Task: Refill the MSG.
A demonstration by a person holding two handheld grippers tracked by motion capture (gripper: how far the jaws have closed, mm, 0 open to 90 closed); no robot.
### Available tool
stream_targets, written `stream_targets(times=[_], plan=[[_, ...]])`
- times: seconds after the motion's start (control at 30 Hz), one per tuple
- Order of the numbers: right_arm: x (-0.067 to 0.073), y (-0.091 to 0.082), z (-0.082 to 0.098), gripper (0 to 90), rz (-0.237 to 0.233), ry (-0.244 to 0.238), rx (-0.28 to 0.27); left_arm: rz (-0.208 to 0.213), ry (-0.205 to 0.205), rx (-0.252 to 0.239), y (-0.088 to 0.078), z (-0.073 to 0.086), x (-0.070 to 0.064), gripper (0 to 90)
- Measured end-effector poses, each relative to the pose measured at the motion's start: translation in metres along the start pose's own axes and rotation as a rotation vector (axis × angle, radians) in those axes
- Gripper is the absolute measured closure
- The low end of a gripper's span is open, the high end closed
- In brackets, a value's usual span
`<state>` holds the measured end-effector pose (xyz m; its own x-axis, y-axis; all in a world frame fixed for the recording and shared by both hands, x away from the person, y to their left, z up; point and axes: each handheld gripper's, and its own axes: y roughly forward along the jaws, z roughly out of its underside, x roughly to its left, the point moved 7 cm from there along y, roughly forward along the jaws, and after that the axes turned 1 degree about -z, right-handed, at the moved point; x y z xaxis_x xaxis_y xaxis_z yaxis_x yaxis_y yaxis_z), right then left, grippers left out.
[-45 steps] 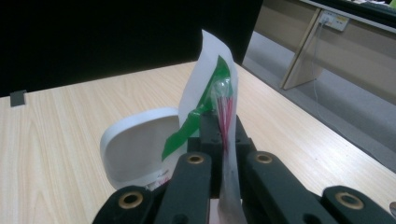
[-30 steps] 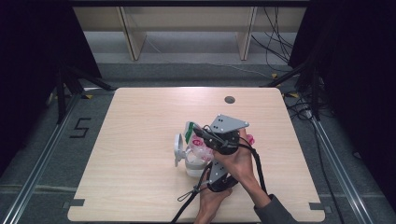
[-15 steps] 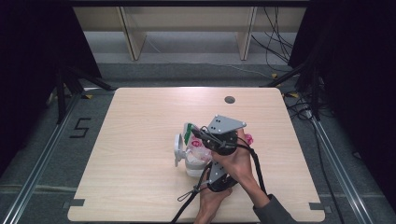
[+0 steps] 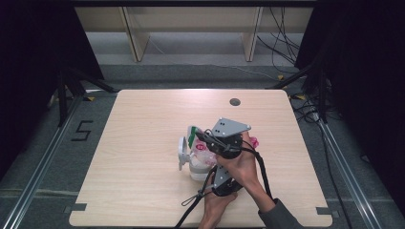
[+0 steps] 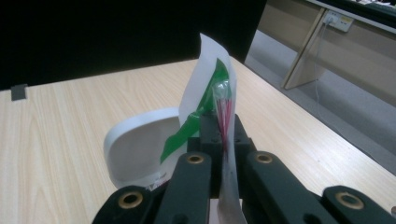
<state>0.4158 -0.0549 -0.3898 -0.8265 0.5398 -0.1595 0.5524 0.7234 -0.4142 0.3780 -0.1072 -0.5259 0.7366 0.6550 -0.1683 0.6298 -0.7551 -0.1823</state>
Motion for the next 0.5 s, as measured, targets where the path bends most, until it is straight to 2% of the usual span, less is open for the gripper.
stream_targets(times=[0.23,0.33,0.37,0.4,0.43,0.47,0.5], plan=[[-0.0004,-0.0002,-0.0009,90.0,0.004,-0.015,-0.002,0.001,-0.001,-0.004,-0.0002,-0.0004,-0.0003,75.1],[0.001,-0.0007,-0.0007,90.0,-0.006,0.004,-0.001,0.001,-0.004,-0.008,-0.0007,-0.0012,-0.0002,75.2],[0.0,-0.0017,-0.0019,90.0,-0.001,-0.007,-0.007,0.005,0.0,-0.01,-0.0009,-0.0019,-0.0004,75.2],[0.0013,-0.0013,-0.0023,90.0,-0.005,-0.001,-0.007,0.024,-0.117,-0.109,0.0045,-0.0089,-0.0095,75.2],[0.0021,-0.0009,-0.0021,89.9,-0.009,-0.008,-0.002,0.027,-0.087,-0.084,0.0035,-0.0068,-0.008,75.2],[0.0014,-0.0005,-0.0017,89.9,-0.006,-0.022,0.003,0.005,-0.004,-0.009,-0.0003,-0.0009,-0.0009,75.1],[0.0022,0.0008,-0.0006,90.0,-0.009,-0.01,0.007,0.002,-0.004,-0.006,-0.0005,-0.0007,-0.0005,75.1]])
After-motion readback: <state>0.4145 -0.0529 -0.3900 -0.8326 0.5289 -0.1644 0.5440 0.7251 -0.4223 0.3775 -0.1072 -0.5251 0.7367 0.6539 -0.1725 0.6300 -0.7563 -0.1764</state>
